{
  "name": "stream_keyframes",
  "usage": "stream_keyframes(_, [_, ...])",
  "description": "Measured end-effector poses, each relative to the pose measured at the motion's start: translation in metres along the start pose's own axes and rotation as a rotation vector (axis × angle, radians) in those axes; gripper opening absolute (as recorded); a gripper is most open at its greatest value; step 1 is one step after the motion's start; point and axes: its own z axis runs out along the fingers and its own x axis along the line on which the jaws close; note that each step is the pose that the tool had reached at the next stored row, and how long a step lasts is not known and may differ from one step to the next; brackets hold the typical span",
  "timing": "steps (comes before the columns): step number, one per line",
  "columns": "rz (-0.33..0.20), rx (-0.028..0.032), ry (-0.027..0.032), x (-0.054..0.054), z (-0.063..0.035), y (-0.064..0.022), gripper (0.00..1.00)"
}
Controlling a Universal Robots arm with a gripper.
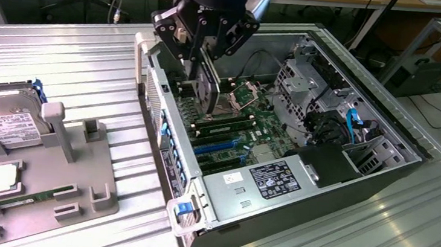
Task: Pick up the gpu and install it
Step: 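Pick up the gpu and move the gpu toward the slot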
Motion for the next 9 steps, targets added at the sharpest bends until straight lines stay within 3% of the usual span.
stream_keyframes(9, [0.000, 0.0001, 0.0000, -0.0103, 0.0003, -0.0002, 0.28])
